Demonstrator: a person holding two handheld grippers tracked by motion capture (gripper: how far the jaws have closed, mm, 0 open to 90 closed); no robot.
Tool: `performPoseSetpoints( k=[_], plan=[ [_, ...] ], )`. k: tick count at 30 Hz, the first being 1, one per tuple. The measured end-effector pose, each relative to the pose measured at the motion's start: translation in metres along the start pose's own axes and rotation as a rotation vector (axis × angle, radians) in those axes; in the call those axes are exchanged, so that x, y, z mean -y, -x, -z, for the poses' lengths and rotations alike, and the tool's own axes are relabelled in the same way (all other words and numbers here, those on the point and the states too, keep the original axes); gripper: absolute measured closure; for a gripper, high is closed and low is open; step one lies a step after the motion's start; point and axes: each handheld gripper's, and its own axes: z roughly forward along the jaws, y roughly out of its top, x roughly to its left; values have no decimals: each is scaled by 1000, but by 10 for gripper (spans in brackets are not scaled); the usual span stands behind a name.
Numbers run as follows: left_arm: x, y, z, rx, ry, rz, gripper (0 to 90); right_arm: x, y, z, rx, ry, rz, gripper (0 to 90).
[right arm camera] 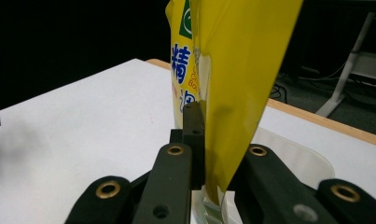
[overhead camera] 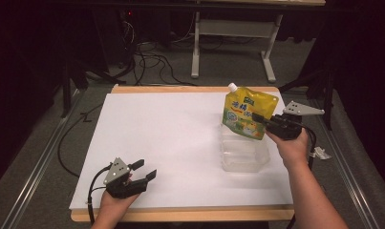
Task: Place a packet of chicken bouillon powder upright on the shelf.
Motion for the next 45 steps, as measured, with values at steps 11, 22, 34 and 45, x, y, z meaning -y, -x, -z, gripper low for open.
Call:
performPoseSetpoints(
  k=[11,22,34,45],
  plan=[
    [1,1,0,4,-3,3,374,8,-2,-1,1,-17,6,871],
    [0,1,0,9,-4,0,376,11,-4,-8,21,-39,5,870],
    [0,2,1,14,-5,0,376,18,-6,-15,37,-58,-15,868],
    [0,2,1,17,-7,-1,375,29,-4,-18,52,-68,-53,857]
  ],
)
